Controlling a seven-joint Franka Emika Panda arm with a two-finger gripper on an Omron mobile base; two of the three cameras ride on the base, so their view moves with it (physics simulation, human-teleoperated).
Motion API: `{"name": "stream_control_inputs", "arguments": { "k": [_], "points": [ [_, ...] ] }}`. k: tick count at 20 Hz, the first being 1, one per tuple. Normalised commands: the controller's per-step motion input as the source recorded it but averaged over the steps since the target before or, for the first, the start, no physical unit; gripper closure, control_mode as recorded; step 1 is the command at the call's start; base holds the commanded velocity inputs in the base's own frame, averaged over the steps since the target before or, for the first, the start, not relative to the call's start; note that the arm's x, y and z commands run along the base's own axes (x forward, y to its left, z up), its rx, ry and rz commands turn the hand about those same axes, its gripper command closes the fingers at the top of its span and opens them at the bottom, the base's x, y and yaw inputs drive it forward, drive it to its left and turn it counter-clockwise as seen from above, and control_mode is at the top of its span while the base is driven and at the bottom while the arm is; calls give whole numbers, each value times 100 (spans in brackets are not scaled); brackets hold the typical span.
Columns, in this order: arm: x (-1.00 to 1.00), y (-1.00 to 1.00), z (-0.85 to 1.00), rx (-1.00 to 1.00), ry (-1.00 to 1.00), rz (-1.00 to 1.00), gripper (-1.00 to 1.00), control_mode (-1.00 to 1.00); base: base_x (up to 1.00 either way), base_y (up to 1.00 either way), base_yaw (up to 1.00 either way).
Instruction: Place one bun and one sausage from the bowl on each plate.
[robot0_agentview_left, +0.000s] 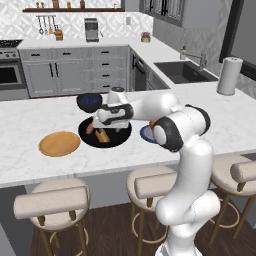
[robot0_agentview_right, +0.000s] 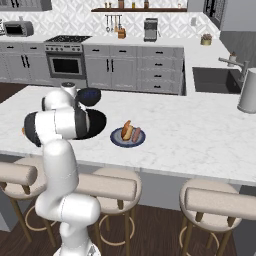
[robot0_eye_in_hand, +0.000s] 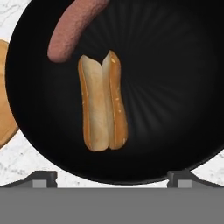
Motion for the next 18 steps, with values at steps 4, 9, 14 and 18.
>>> {"name": "stream_control_inputs", "arguments": {
  "k": [4, 9, 14, 18],
  "points": [
    [18, 14, -9, 0, 1, 0, -100, -100, 0, 0, 0],
    [12, 12, -10, 0, 3, 0, -100, -100, 0, 0, 0],
    [10, 4, -13, 0, 2, 0, -100, -100, 0, 0, 0],
    [12, 0, -25, 0, 0, 0, -100, -100, 0, 0, 0]
  ]
}}
